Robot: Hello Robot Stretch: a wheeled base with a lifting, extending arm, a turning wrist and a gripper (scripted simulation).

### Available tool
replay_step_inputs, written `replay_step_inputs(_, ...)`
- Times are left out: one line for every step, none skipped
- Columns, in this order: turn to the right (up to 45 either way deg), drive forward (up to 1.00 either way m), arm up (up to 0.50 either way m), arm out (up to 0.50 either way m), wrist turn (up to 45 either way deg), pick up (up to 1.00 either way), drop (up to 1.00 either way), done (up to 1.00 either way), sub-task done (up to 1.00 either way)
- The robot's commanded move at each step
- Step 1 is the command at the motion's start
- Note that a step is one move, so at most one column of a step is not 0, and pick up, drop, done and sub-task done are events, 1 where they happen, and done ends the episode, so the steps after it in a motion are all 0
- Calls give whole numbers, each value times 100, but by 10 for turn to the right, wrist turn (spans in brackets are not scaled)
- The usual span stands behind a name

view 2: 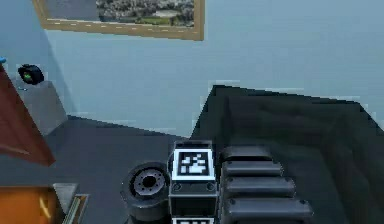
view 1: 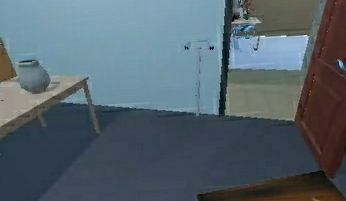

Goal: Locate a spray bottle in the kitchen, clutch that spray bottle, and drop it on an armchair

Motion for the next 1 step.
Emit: replay_step_inputs(450,0,0,0,0,0,0,0,0)
